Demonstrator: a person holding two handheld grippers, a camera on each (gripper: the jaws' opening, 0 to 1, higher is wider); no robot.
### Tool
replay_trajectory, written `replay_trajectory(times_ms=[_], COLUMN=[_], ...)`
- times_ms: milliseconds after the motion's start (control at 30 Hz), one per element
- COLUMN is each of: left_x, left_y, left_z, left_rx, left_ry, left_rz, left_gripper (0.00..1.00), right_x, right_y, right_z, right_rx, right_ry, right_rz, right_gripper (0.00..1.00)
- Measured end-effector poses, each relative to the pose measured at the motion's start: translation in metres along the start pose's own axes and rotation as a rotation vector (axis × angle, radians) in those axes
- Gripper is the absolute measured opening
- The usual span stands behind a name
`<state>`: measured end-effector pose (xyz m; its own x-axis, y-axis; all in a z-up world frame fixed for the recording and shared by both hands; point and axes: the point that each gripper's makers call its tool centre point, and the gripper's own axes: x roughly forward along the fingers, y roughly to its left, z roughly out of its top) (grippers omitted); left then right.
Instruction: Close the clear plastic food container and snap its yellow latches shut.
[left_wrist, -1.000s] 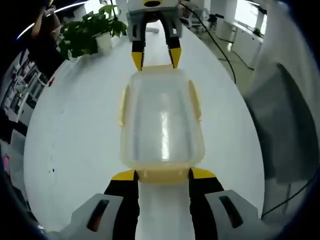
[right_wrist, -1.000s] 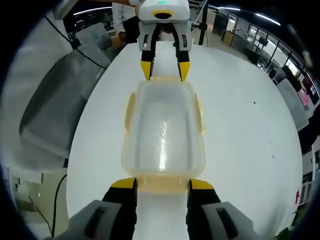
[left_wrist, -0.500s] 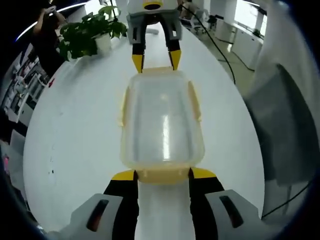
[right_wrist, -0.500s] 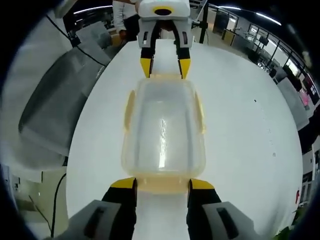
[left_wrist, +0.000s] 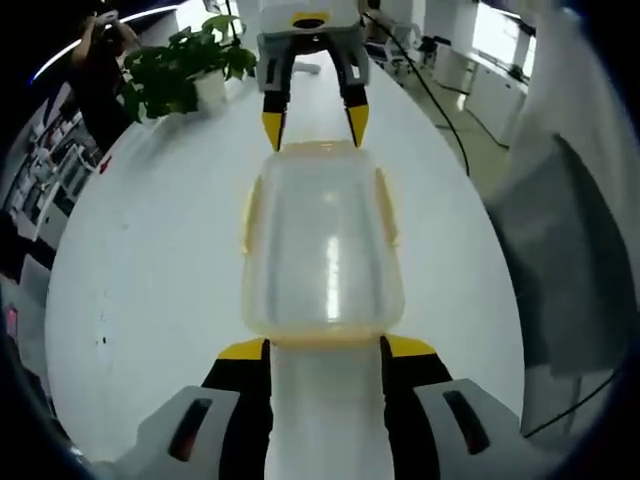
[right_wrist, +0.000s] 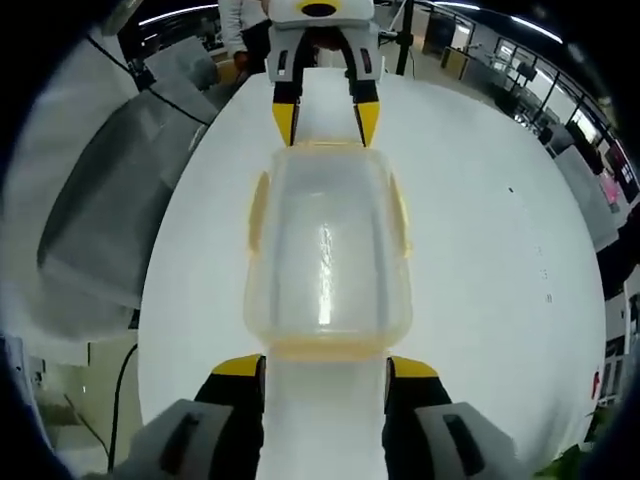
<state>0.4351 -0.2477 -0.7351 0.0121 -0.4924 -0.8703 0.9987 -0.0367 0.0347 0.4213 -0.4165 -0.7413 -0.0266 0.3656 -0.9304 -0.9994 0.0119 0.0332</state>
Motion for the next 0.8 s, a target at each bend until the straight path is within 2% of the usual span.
replay_trajectory(times_ms=[267,367,500,567,633,667,700,767,800], left_x=[-0.006,-0.009,-0.013,-0.015,-0.018,-0.018,-0.017,-0.018,-0.017], left_y=[0.002,0.003,0.005,0.006,0.007,0.006,0.007,0.012,0.012], left_z=[0.005,0.007,0.006,0.010,0.012,0.011,0.009,0.005,0.005], left_rx=[-0.021,-0.064,-0.096,-0.177,-0.208,-0.239,-0.292,-0.352,-0.415], left_ry=[-0.014,-0.041,-0.052,-0.091,-0.113,-0.117,-0.116,-0.116,-0.129], left_rz=[0.010,0.017,0.026,0.035,0.044,0.040,0.047,0.077,0.082], left_gripper=[0.42,0.42,0.41,0.43,0.43,0.44,0.44,0.46,0.48], right_x=[-0.009,-0.015,-0.020,-0.021,-0.022,-0.022,-0.022,-0.022,-0.023], right_y=[-0.001,0.002,-0.006,-0.011,-0.013,-0.012,-0.013,-0.018,-0.020], right_z=[0.004,0.014,0.018,0.018,0.018,0.022,0.025,0.022,0.021], right_rx=[0.023,0.088,0.182,0.235,0.297,0.317,0.374,0.463,0.500], right_ry=[-0.018,-0.077,-0.106,-0.112,-0.113,-0.136,-0.162,-0.156,-0.163], right_rz=[-0.010,-0.005,-0.062,-0.097,-0.118,-0.119,-0.128,-0.165,-0.180], right_gripper=[0.46,0.46,0.46,0.46,0.46,0.46,0.47,0.47,0.47])
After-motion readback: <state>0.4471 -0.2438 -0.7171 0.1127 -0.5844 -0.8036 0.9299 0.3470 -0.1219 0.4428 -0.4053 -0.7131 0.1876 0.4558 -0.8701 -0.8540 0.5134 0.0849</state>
